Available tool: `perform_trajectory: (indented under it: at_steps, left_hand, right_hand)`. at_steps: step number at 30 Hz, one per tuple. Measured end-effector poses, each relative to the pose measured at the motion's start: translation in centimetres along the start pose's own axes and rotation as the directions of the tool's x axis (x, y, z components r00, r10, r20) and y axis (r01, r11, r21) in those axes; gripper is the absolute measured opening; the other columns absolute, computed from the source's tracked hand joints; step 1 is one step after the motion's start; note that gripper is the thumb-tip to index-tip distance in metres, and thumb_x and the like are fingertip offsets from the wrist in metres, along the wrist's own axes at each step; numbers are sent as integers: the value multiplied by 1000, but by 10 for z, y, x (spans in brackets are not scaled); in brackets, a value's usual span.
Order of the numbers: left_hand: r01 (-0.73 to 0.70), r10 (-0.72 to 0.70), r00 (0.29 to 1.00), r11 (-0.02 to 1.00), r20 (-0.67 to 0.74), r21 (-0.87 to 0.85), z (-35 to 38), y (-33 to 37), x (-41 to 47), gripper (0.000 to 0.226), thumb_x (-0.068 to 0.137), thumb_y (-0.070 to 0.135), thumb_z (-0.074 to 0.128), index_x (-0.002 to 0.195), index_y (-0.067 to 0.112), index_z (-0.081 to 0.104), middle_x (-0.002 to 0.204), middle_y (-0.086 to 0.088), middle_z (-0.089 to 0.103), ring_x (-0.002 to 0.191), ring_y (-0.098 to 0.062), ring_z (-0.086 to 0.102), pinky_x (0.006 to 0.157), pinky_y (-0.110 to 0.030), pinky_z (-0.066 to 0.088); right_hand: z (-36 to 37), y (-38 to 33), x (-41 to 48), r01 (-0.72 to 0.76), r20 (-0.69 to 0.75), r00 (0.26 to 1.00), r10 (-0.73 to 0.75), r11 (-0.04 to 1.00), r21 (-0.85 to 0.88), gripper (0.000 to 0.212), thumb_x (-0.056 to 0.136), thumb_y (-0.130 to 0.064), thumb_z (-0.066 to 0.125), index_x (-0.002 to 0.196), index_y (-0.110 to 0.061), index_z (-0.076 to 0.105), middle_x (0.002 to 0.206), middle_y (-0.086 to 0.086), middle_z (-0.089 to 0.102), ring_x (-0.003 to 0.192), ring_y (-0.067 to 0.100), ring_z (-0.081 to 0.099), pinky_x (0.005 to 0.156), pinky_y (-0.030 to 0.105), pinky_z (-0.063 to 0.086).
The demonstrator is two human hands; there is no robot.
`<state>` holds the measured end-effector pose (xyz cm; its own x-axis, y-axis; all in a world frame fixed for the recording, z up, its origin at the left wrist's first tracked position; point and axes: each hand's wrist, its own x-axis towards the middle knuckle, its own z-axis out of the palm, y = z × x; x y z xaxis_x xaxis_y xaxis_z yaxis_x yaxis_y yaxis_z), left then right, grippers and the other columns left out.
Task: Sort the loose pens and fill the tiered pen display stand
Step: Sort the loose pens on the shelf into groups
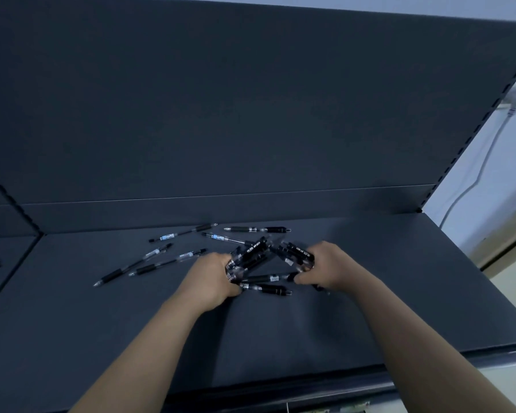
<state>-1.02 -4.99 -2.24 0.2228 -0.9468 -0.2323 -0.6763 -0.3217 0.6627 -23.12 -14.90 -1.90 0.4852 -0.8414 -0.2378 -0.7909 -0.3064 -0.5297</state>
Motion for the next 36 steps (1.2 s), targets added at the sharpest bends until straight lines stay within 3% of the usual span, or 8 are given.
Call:
perform_trajectory:
  at_steps: [4,8,19,23,26,30,33,36]
  left_hand:
    - [51,-52,997,999,57,13,-1,-5,-2,22,65,17,81,78,9,65,67,0,63,53,-13,52,55,-24,44]
    - [92,-88,993,994,75,-59,-13,-11,-9,15,70,15,75,75,8,63,53,3,56,43,-10,48,46,-17,38]
    - [180,-197,976,969,-89,-170,-52,-31,-17,15,74,20,69,72,7,61,51,1,51,46,-13,45,52,-24,36]
    - [208,-254,931,960,-261,-190,-77,-43,-21,36,82,21,63,55,16,39,51,2,41,50,-16,37,51,-29,28]
    - [230,-292,894,950,-341,-212,-90,-57,-21,37,84,24,63,55,14,43,51,0,44,50,-18,40,51,-29,30]
    - [266,-325,898,938,-297,-224,-97,-70,-23,36,88,31,61,60,9,53,52,-3,54,49,-20,48,52,-29,39]
    - [278,-380,901,875,-207,-397,-96,-83,-23,31,92,25,59,70,4,60,58,-10,65,53,-25,61,62,-42,57]
    - [280,-420,886,823,-197,-494,-95,-92,-27,13,95,16,56,88,5,55,70,-13,68,57,-23,63,54,-34,56]
  right_hand:
    - [5,1,5,-30,54,998,30,999,-12,26,72,-20,75,61,-12,53,56,2,56,51,17,56,47,23,42]
    - [3,2,4,-41,29,999,40,997,60,29,74,-17,66,58,-16,42,57,-2,49,52,13,48,50,24,37]
    - [4,-28,31,-1,-6,1000,2,995,97,19,84,-20,58,72,-17,44,67,-4,51,60,13,48,55,24,38]
    - [2,-36,43,56,-82,995,-59,998,-42,6,88,-15,50,83,-14,48,73,0,54,65,19,52,57,30,41]
    - [3,-48,56,75,-97,991,-96,977,-201,9,93,-22,48,99,-17,54,81,-2,58,76,22,56,64,30,40]
    - [16,-61,75,55,-144,982,-121,917,-394,24,95,-20,47,117,-19,57,110,5,55,92,30,61,74,34,46]
    - [26,-62,87,44,-131,984,-118,883,-467,24,93,-13,48,114,-16,59,113,5,48,86,31,63,69,35,47]
    - [28,-61,94,30,-115,988,-105,851,-524,23,93,-13,48,112,-15,60,111,6,55,93,29,63,71,33,46]
